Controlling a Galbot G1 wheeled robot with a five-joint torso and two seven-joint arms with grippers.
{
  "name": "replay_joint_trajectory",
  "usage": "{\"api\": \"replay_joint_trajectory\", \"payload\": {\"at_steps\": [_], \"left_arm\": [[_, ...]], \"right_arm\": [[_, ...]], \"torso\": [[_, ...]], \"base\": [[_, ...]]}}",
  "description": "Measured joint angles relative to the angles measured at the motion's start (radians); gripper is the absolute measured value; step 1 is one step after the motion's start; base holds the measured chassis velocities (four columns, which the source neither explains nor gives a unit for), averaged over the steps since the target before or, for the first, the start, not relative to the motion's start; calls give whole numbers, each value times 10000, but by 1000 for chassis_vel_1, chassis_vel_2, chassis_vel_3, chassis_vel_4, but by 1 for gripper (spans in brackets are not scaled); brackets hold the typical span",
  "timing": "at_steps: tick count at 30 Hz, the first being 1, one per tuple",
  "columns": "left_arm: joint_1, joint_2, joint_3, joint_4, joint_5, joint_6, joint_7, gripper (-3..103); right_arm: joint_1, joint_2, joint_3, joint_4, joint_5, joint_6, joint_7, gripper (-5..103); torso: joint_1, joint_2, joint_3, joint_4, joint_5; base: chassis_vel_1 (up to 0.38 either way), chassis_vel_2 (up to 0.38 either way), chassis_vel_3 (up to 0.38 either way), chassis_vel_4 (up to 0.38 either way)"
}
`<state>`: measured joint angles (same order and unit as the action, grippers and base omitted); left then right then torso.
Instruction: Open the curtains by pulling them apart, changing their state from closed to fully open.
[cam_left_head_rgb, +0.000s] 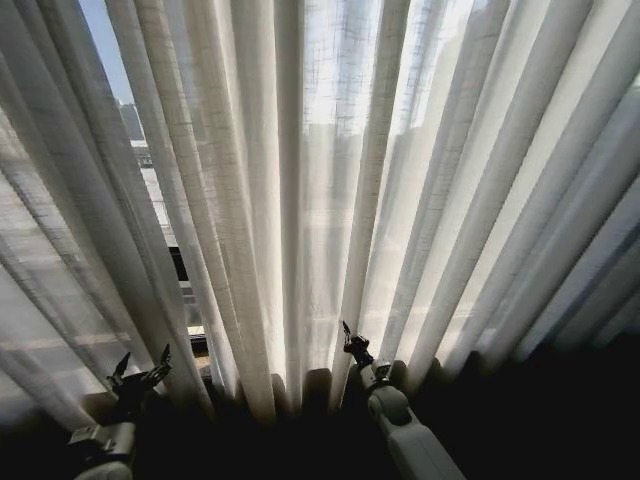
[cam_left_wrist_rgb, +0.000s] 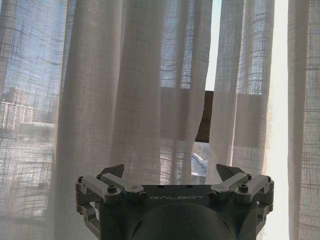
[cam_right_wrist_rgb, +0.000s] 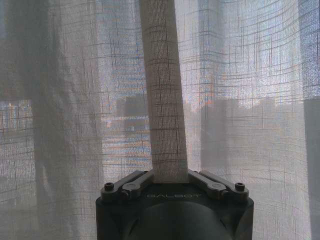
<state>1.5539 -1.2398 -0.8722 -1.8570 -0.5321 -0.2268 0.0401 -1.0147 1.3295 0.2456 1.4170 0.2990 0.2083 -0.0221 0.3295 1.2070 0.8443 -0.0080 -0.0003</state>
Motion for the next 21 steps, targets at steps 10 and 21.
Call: {"api": "replay_joint_trajectory", "payload": {"at_steps": [10, 21], "left_arm": [[0, 0, 0, 0, 0, 0, 0, 100], [0, 0, 1, 0, 0, 0, 0, 100]], "right_arm": [[255, 26, -1, -286, 29, 72, -224, 0], [455, 81, 223, -671, -87, 260, -1245, 0]], "torso": [[-3, 1, 0, -1, 1], [0, 0, 0, -2, 2]], "base": [[-250, -258, 245, 246], [-353, -328, 361, 329]]}}
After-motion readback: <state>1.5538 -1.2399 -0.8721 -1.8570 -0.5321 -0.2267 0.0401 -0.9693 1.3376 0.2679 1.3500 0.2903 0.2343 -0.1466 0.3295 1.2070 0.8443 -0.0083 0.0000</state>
